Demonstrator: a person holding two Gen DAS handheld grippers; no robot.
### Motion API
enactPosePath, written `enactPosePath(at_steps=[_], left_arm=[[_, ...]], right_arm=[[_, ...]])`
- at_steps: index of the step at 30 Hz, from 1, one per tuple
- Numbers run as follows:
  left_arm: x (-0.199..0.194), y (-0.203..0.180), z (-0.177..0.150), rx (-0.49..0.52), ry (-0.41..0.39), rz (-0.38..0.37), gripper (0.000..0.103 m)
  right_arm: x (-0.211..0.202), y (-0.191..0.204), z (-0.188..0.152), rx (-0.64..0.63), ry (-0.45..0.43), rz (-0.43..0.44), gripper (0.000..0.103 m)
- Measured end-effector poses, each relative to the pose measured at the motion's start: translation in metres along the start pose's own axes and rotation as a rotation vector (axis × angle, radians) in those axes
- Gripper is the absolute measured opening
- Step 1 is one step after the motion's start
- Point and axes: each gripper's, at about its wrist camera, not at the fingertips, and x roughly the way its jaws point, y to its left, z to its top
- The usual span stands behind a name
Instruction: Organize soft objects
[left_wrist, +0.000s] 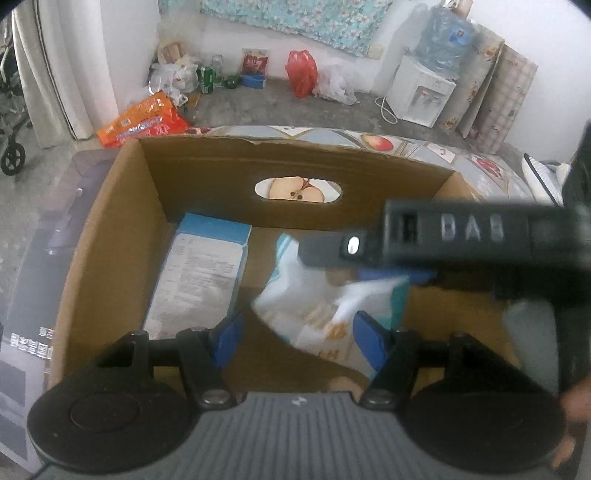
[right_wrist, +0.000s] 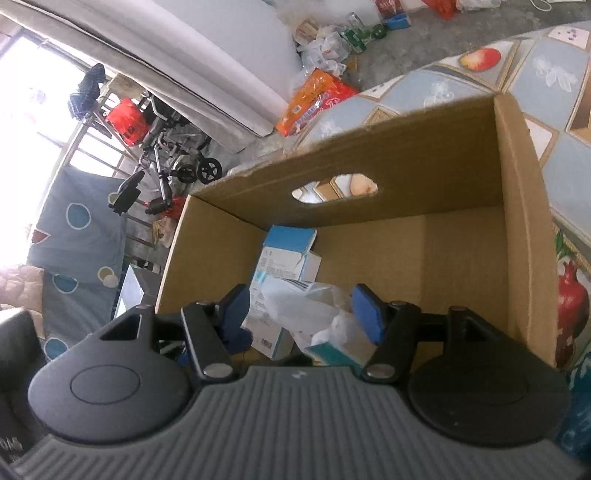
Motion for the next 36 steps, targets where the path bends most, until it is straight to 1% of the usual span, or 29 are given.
enactPosePath(at_steps=[4, 6, 8, 10, 12, 14, 16, 18, 20, 22, 23, 24, 25, 26, 27, 28, 29, 30, 32, 35, 36], left_arm=[[-0.008, -0.001, -0.007, -0.011, -0.012, -0.003, 0.066], [-0.010, -0.003, -0.011, -0.019, -0.011, -0.014, 0.062], [-0.011, -0.006, -0.012, -0.014, -0.017, -0.034, 0.055], [-0.015, -0.015, -0.015, 0.009, -0.030, -0.051, 0.054], [-0.017, -0.027, -0.018, 0.063, -0.043, -0.072, 0.054], [-0.016, -0.040, -0.022, 0.112, -0.036, -0.077, 0.054], [-0.009, -0.052, -0.026, 0.150, -0.012, -0.073, 0.054], [-0.001, -0.059, -0.029, 0.166, 0.009, -0.057, 0.054], [0.007, -0.062, -0.029, 0.155, 0.030, -0.049, 0.053], [0.011, -0.060, -0.024, 0.103, 0.040, -0.050, 0.053], [0.013, -0.057, -0.020, 0.059, 0.045, -0.052, 0.053], [0.014, -0.052, -0.016, 0.000, 0.055, -0.054, 0.054], [0.017, -0.045, -0.010, -0.073, 0.071, -0.062, 0.057], [0.020, -0.038, -0.006, -0.143, 0.086, -0.076, 0.062], [0.024, -0.031, -0.002, -0.222, 0.102, -0.088, 0.065], [0.028, -0.024, 0.002, -0.307, 0.116, -0.099, 0.067], [0.031, -0.019, 0.005, -0.368, 0.124, -0.103, 0.068], [0.035, -0.016, 0.008, -0.409, 0.128, -0.099, 0.069], [0.043, -0.014, 0.012, -0.477, 0.137, -0.062, 0.074], [0.057, -0.017, 0.016, -0.523, 0.154, -0.021, 0.074], [0.062, -0.020, 0.017, -0.536, 0.161, 0.004, 0.074]], right_arm=[[-0.015, 0.008, 0.006, -0.021, -0.043, 0.020, 0.062], [-0.025, 0.013, 0.008, -0.048, -0.065, 0.039, 0.062], [-0.036, 0.018, 0.008, -0.076, -0.082, 0.060, 0.062], [-0.052, 0.023, 0.006, -0.104, -0.099, 0.081, 0.062], [-0.074, 0.024, 0.001, -0.135, -0.117, 0.118, 0.062], [-0.099, 0.021, -0.007, -0.163, -0.136, 0.162, 0.062], [-0.126, 0.020, -0.019, -0.177, -0.154, 0.195, 0.064], [-0.153, 0.011, -0.035, -0.196, -0.177, 0.231, 0.069], [-0.179, -0.004, -0.056, -0.207, -0.199, 0.253, 0.070], [-0.203, -0.019, -0.077, -0.219, -0.223, 0.254, 0.070], [-0.213, -0.027, -0.086, -0.216, -0.238, 0.254, 0.071], [-0.222, -0.035, -0.095, -0.207, -0.250, 0.257, 0.071], [-0.231, -0.045, -0.103, -0.196, -0.257, 0.266, 0.071], [-0.239, -0.055, -0.111, -0.175, -0.271, 0.271, 0.072], [-0.246, -0.065, -0.118, -0.158, -0.284, 0.281, 0.072], [-0.253, -0.073, -0.124, -0.145, -0.295, 0.290, 0.072], [-0.260, -0.082, -0.129, -0.127, -0.310, 0.302, 0.073], [-0.265, -0.089, -0.133, -0.115, -0.323, 0.313, 0.073], [-0.276, -0.100, -0.141, -0.096, -0.352, 0.329, 0.073], [-0.287, -0.114, -0.153, -0.084, -0.382, 0.336, 0.073], [-0.290, -0.119, -0.157, -0.076, -0.390, 0.337, 0.074]])
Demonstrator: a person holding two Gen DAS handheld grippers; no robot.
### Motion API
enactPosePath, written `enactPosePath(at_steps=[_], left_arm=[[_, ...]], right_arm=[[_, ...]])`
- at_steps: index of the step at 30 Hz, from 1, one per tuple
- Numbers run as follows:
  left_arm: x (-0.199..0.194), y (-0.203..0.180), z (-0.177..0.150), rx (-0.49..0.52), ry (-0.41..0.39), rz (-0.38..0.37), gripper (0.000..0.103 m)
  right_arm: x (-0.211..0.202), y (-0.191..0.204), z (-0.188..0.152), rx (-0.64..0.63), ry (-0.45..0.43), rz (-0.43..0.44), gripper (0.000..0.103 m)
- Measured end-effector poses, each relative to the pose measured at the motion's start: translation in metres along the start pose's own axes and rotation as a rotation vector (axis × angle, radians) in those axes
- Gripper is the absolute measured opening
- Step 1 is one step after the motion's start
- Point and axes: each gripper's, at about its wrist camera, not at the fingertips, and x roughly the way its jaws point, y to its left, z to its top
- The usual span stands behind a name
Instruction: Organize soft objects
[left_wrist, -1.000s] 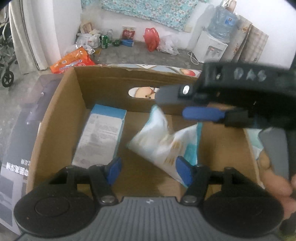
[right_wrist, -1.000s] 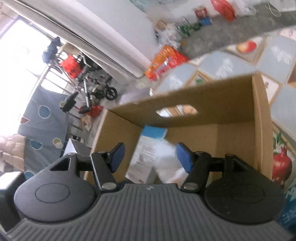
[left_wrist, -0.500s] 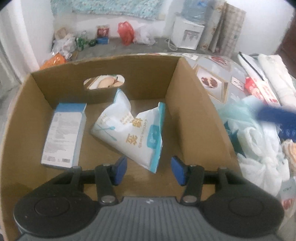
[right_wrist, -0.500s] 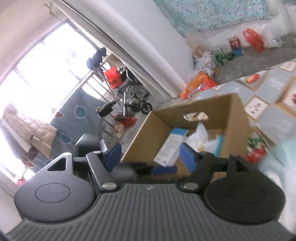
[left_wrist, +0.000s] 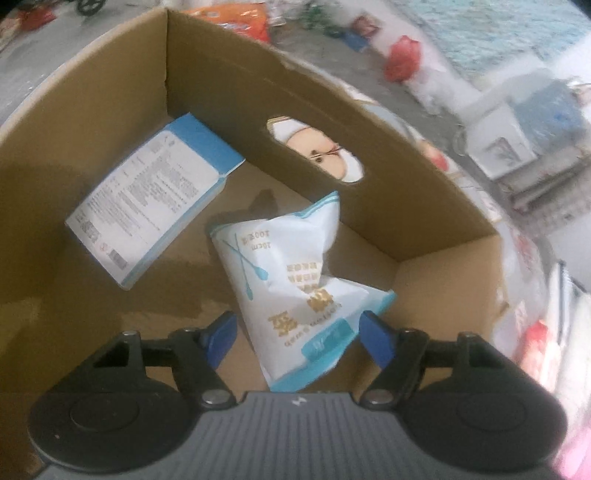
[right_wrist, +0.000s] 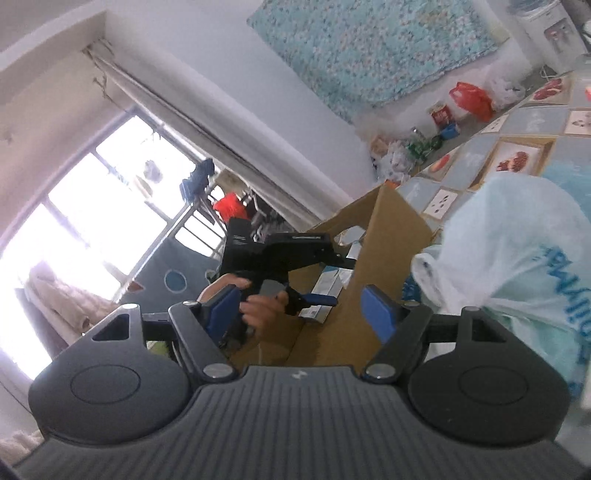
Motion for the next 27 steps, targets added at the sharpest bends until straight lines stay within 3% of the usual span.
enactPosePath(at_steps=[5, 9, 13, 17, 19, 22, 27], left_arm=[[0.019, -0.016, -0.004, 0.012, -0.009, 0.101, 0.074], [0.021, -0.038, -0.013, 0.183, -0.053, 0.179, 0.075], [0.027, -0.055, -0.023, 0.383, -0.039, 0.239, 0.074], [0.030, -0.059, -0.035, 0.516, -0.032, 0.321, 0.067], [0.028, -0.056, -0.033, 0.480, -0.014, 0.316, 0.065], [0.013, -0.036, -0.028, 0.345, -0.009, 0.218, 0.070], [-0.008, -0.032, -0.022, 0.261, -0.083, 0.153, 0.080]], right_arm=[[-0.042, -0.026, -0.009, 0.056, -0.073, -0.004, 0.074], [-0.069, -0.045, -0.017, 0.099, -0.121, -0.029, 0.076], [-0.087, -0.067, -0.026, 0.149, -0.161, -0.052, 0.077], [-0.098, -0.091, -0.031, 0.205, -0.180, -0.062, 0.078], [-0.100, -0.095, -0.033, 0.217, -0.185, -0.062, 0.078], [-0.097, -0.096, -0.032, 0.220, -0.189, -0.060, 0.079], [-0.093, -0.096, -0.032, 0.237, -0.182, -0.062, 0.080]])
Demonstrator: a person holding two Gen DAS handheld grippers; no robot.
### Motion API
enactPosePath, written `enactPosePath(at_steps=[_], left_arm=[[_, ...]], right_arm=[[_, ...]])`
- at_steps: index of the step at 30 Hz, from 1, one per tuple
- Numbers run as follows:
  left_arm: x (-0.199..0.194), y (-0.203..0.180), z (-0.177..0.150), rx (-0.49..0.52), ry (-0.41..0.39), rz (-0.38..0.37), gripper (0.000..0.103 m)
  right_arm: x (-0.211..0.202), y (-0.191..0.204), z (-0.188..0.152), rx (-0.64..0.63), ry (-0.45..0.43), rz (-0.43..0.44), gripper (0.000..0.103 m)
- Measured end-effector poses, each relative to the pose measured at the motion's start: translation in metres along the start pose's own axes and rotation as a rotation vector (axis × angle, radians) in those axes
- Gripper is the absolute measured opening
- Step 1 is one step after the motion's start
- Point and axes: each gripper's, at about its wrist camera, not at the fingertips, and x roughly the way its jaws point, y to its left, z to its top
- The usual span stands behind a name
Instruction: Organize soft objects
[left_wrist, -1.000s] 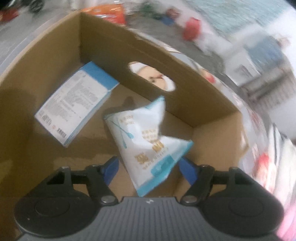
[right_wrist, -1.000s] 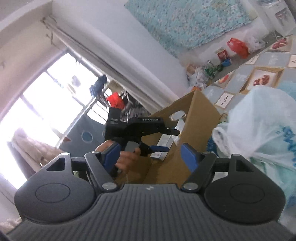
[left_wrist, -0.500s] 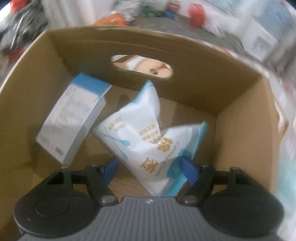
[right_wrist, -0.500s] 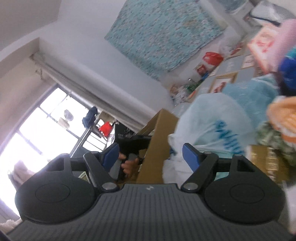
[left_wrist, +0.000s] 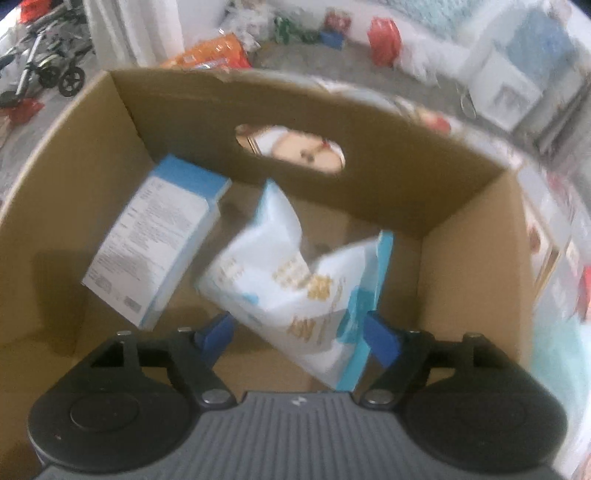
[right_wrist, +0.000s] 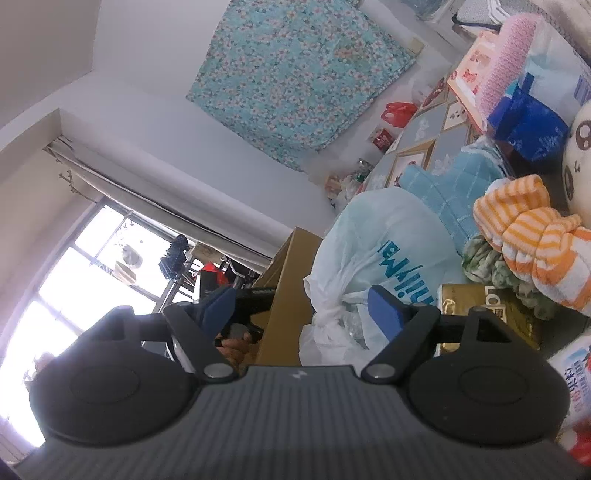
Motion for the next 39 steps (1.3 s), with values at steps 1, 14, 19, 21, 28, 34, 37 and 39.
enactPosePath(at_steps=[1, 14, 19, 21, 28, 34, 37, 39], left_arm=[[-0.001, 0.001, 0.003, -0.017, 0.001, -0.008, 0.081], [-0.020, -0.011, 0.017, 0.047, -0.182, -0.016, 0.076], [-0.013, -0.008, 0.015, 0.042, -0.146, -0.022, 0.072], [-0.008, -0.007, 0.013, 0.048, -0.117, -0.012, 0.071], [-0.003, 0.005, 0.008, -0.009, -0.056, -0.055, 0.071], [0.018, 0.025, 0.001, -0.206, 0.096, -0.143, 0.075], [0.024, 0.025, -0.002, -0.215, 0.086, -0.132, 0.075], [0.030, 0.027, -0.001, -0.244, 0.089, -0.149, 0.075]], right_arm=[[0.001, -0.001, 0.000, 0.006, 0.003, 0.000, 0.081], [0.012, -0.008, 0.000, 0.026, 0.010, -0.024, 0.082], [0.016, -0.008, -0.001, 0.029, 0.015, -0.030, 0.082], [0.017, -0.009, -0.001, 0.030, 0.015, -0.031, 0.082], [0.019, -0.011, -0.002, 0.042, 0.024, -0.038, 0.083], [0.018, -0.008, -0.003, 0.039, 0.025, -0.041, 0.083], [0.016, -0.006, -0.004, 0.038, 0.018, -0.043, 0.084], [0.016, -0.007, -0.004, 0.044, 0.018, -0.048, 0.084]])
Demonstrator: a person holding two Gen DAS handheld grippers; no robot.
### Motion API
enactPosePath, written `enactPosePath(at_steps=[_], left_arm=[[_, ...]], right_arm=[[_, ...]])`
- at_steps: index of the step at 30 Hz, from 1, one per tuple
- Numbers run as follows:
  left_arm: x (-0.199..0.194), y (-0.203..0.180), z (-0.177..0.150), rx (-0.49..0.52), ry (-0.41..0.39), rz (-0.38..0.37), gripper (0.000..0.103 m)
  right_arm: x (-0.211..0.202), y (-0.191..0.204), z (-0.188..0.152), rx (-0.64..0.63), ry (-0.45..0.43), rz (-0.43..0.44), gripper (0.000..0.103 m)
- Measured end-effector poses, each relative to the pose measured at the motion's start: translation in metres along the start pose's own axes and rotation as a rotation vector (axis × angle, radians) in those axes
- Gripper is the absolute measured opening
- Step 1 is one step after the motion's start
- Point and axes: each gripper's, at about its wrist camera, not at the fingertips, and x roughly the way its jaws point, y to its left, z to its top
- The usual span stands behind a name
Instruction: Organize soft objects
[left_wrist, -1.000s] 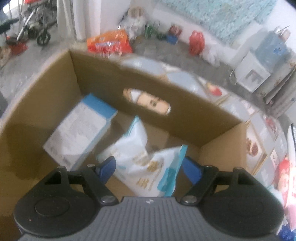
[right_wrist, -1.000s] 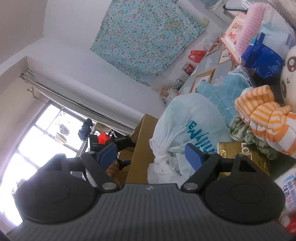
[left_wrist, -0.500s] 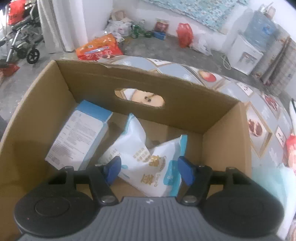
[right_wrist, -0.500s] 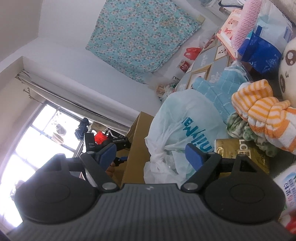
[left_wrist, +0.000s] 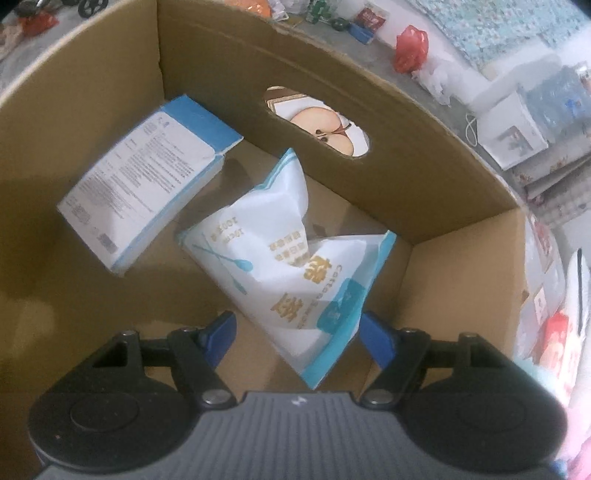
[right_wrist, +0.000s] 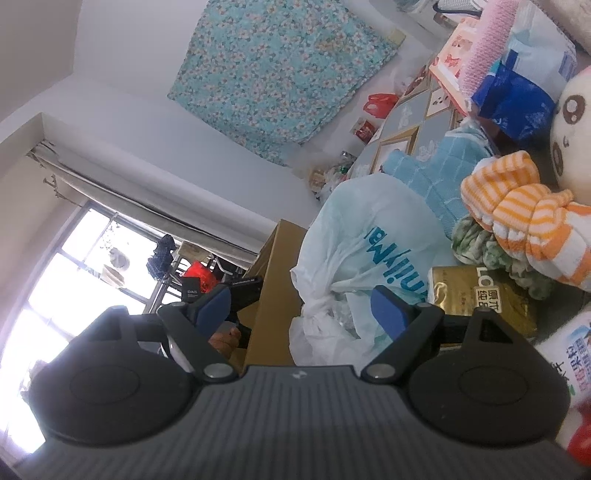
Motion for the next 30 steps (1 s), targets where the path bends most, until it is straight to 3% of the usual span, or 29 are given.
enactPosePath(at_steps=[7, 12, 18, 21, 24, 27, 30], left_arm=[[0.008, 0.015, 0.004, -0.095, 0.011, -0.048, 0.076], [-0.013, 0.022, -0.001, -0.131, -0.041, -0.068, 0.078], [-0.040, 0.005, -0.008, 0.030, -0.153, -0.024, 0.082], [-0.048, 0.012, -0.011, 0.018, -0.156, -0.036, 0.082], [-0.051, 0.027, -0.009, -0.041, -0.140, -0.063, 0.079], [-0.050, 0.050, -0.010, -0.101, -0.146, -0.038, 0.062], [-0.055, 0.077, -0.006, -0.186, -0.153, -0.048, 0.052]], right_arm=[[-0.006, 0.000, 0.000, 0.001, -0.005, -0.014, 0.084], [-0.009, -0.004, 0.000, 0.012, -0.016, -0.024, 0.085], [0.004, 0.006, 0.001, -0.021, 0.018, -0.008, 0.085], [0.024, 0.049, 0.007, -0.178, 0.089, 0.023, 0.085], [0.061, 0.122, 0.010, -0.498, 0.165, 0.044, 0.085], [0.120, 0.173, 0.013, -0.730, 0.244, 0.036, 0.084], [0.195, 0.194, 0.012, -0.884, 0.378, -0.043, 0.067]])
